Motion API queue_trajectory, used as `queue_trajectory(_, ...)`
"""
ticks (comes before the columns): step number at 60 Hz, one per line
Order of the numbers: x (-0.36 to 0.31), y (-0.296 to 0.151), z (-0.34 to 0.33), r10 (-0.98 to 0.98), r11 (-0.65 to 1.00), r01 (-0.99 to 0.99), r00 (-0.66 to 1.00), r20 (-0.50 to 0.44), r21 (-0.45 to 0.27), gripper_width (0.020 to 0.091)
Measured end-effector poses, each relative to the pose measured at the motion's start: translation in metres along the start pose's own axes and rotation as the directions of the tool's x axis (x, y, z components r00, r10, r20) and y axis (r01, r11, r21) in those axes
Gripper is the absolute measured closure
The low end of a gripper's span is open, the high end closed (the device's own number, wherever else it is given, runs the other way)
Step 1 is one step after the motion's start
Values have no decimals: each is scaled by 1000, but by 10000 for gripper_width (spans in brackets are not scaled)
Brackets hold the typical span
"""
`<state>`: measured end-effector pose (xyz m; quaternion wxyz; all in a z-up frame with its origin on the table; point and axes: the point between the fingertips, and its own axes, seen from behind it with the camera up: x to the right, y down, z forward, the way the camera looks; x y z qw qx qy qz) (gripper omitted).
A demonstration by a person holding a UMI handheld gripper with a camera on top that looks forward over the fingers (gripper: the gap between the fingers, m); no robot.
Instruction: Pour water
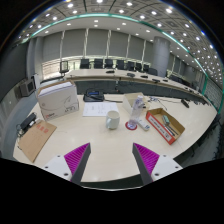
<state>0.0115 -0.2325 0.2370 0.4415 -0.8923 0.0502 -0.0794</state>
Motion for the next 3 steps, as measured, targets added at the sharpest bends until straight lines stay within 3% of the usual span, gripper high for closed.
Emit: queue_trajectory(3, 1, 2, -1, -2, 1000, 2, 1000, -4, -2, 244)
